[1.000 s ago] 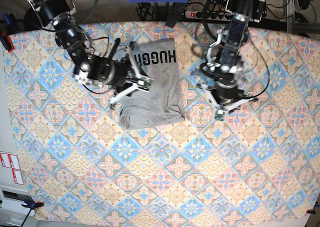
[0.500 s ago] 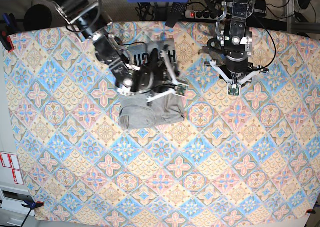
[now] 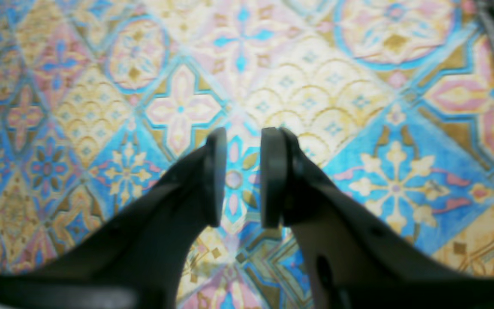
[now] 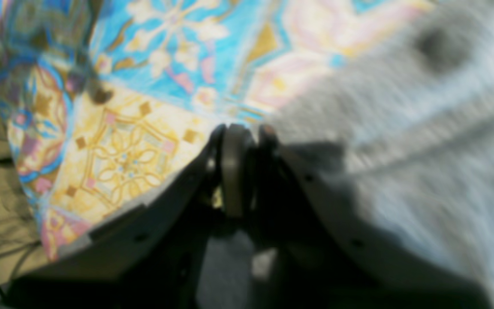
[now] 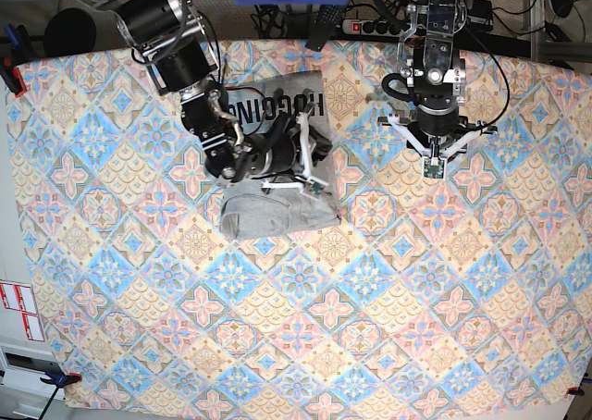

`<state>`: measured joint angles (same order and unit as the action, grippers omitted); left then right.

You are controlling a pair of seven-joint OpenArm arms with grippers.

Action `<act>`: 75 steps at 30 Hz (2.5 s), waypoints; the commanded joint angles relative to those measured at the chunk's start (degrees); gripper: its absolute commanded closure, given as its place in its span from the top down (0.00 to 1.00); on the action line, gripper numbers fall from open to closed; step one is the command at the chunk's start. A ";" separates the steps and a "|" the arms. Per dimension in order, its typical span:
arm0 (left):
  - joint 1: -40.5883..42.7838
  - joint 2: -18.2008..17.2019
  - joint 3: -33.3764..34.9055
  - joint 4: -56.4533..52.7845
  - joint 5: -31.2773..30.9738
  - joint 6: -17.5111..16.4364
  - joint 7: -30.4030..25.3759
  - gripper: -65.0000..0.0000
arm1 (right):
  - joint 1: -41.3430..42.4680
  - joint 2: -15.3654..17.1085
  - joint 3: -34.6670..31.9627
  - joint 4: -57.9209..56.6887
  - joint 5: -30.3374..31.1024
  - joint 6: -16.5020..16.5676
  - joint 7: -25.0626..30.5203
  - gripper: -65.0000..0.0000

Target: Fold the T-shirt properly

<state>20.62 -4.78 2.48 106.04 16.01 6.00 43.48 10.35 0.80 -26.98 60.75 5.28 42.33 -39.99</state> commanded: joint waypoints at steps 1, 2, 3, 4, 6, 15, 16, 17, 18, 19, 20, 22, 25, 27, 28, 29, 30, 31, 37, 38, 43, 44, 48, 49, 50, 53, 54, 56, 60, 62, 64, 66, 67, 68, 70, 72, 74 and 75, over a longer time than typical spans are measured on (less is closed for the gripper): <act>-0.27 -0.02 0.02 1.08 0.30 0.29 -0.89 0.19 | 1.21 1.88 1.62 -0.40 -4.44 -2.33 -3.84 0.09; -0.27 -0.02 0.02 1.08 0.30 0.29 -0.89 0.19 | 1.21 3.03 2.67 -0.66 -4.44 -2.33 -3.75 0.09; -0.27 -0.02 0.02 1.08 0.30 0.29 -0.89 0.19 | 1.21 3.99 3.64 -0.66 -4.44 -2.33 -3.75 0.09; -0.27 -0.02 0.11 1.08 0.30 0.29 -0.80 0.19 | 1.21 4.70 4.26 -0.66 -4.44 -2.33 -3.75 0.09; -0.27 0.07 0.11 1.08 0.30 0.29 -0.80 0.19 | 2.00 7.16 5.58 -0.75 -4.44 -2.33 -3.05 0.10; -0.27 0.86 0.20 1.08 0.30 0.29 -0.80 0.19 | 3.41 15.42 11.03 -0.84 -4.44 -2.33 -2.08 0.10; -0.27 0.86 0.20 1.08 0.30 0.29 -0.80 0.19 | 3.94 16.04 11.29 -0.93 -4.44 -2.33 -2.08 0.10; -0.27 0.86 0.20 1.08 0.30 0.29 -0.80 0.19 | 4.29 16.83 11.38 -1.28 -4.44 -2.33 -2.08 0.10; -0.27 0.86 0.20 1.08 0.30 0.29 -0.80 0.19 | 4.46 17.53 11.38 -1.81 -4.44 -2.33 -2.08 0.10; -0.27 0.86 0.20 1.08 0.30 0.29 -0.80 0.19 | 4.73 18.24 11.38 -2.51 -4.44 -2.33 -1.99 0.10; -0.27 0.86 0.20 1.08 0.30 0.29 -0.80 0.19 | 5.69 19.03 11.20 -3.21 -4.44 -2.33 -1.55 0.10; -0.27 0.86 0.20 1.08 0.30 0.20 -0.80 0.19 | 6.66 20.17 11.20 -4.62 -4.44 -2.33 -0.67 0.10; -0.27 0.86 0.20 1.08 0.30 0.20 -0.80 0.19 | 7.54 21.75 11.20 -5.59 -4.44 -2.33 -0.32 0.10; -0.27 0.86 0.29 1.08 0.30 0.11 -0.80 0.19 | 7.54 21.84 11.20 -5.06 -4.44 -2.33 -0.58 0.10; -0.27 0.86 0.38 1.08 0.30 0.11 -0.80 0.19 | 7.37 21.84 11.29 -4.18 -4.44 -2.33 -0.58 0.10; -0.27 1.22 0.73 1.08 0.30 0.11 -0.80 0.19 | 7.28 21.84 11.29 -2.86 -4.44 -2.33 -0.67 0.10; -0.27 1.30 1.17 1.08 0.30 0.11 -0.80 0.19 | 7.28 21.84 11.38 -0.84 -4.44 -2.33 -1.02 0.10; -0.27 1.39 1.52 1.08 0.30 0.11 -0.80 0.19 | 7.19 21.84 11.38 1.01 -4.44 -2.33 -1.73 0.10; 0.17 1.48 3.63 0.99 0.30 0.11 -0.72 0.19 | -0.46 21.49 11.47 16.57 -4.18 -2.33 -9.02 0.09; 0.35 1.48 4.16 0.99 0.30 0.11 -0.72 0.19 | -1.78 21.40 11.47 18.85 -4.18 -2.33 -10.25 0.09; 1.49 1.39 7.15 0.99 0.30 -0.07 -0.72 0.19 | -9.16 19.29 17.88 31.69 -4.09 -2.33 -14.39 0.09; 2.37 1.30 7.50 0.99 0.30 -0.07 -0.72 0.19 | -10.92 18.59 21.05 33.97 -4.09 -2.33 -14.74 0.09; 4.30 1.22 8.29 0.20 0.30 -0.07 -1.15 0.18 | -20.59 15.07 38.19 42.06 -4.09 -2.33 -14.56 0.08; 4.83 1.22 8.20 0.03 0.30 -0.07 -1.15 0.18 | -22.79 13.84 42.32 43.20 -4.09 -2.33 -14.56 0.07; 5.36 1.13 8.20 -0.06 0.30 -0.07 -1.15 0.18 | -24.99 12.78 45.75 44.35 -4.09 -2.33 -14.47 0.04; 8.87 -0.72 8.55 2.05 0.21 -0.07 -1.15 0.18 | -30.79 10.32 53.84 45.49 -4.18 -2.33 -14.39 0.00; 10.81 -1.25 8.64 3.46 -0.32 -0.07 -1.15 0.18 | -32.37 9.62 55.69 45.67 -4.18 -2.33 -14.39 0.00; 14.41 -1.69 8.55 6.97 -2.43 -0.07 -1.15 0.18 | -35.27 8.92 58.24 46.19 -4.18 -2.33 -14.39 0.00; 21.44 -3.53 8.29 11.90 -5.15 -0.07 -0.89 0.18 | -39.67 8.92 59.99 46.28 -4.18 -2.33 -14.39 0.00; 24.43 -4.15 8.11 11.98 -5.33 0.11 -1.07 0.16 | -42.92 8.92 60.26 46.28 -4.18 -2.33 -14.39 0.00; 27.16 -4.15 8.11 11.98 -5.33 0.11 -1.15 0.11 | -45.82 8.92 60.26 46.11 -4.18 -2.33 -14.39 0.00; 30.15 -4.15 8.11 11.98 -5.33 0.11 -1.24 0.03 | -48.99 8.74 60.26 45.84 -4.18 -2.33 -14.39 0.00; 31.47 -4.15 8.11 11.90 -5.42 0.11 -1.24 0.00 | -50.39 8.13 60.26 45.67 -4.18 -2.33 -14.39 0.00; 32.70 -4.15 8.11 11.90 -5.42 0.20 -1.24 0.00 | -51.71 7.33 60.26 45.23 -4.18 -2.33 -14.30 0.00; 34.54 -4.15 8.11 11.81 -5.42 0.20 -1.24 0.00 | -53.29 6.10 60.26 43.56 -4.36 -2.33 -14.30 0.00; 36.13 -4.15 8.11 11.46 -5.50 0.20 -1.24 0.00 | -54.53 5.31 60.26 40.30 -4.36 -2.33 -14.21 0.00; 37.00 -4.15 8.11 10.05 -7.18 0.20 -1.24 0.00 | -54.96 5.22 60.08 35.64 -4.36 -2.33 -12.72 0.00; 37.09 -4.41 8.11 8.82 -8.67 0.20 -1.24 0.00 | -54.96 5.14 59.99 32.39 -4.36 -2.33 -11.22 0.00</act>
<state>56.69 -8.97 10.61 114.32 7.40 6.11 42.48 -43.83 5.17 32.58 92.60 0.91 39.97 -50.83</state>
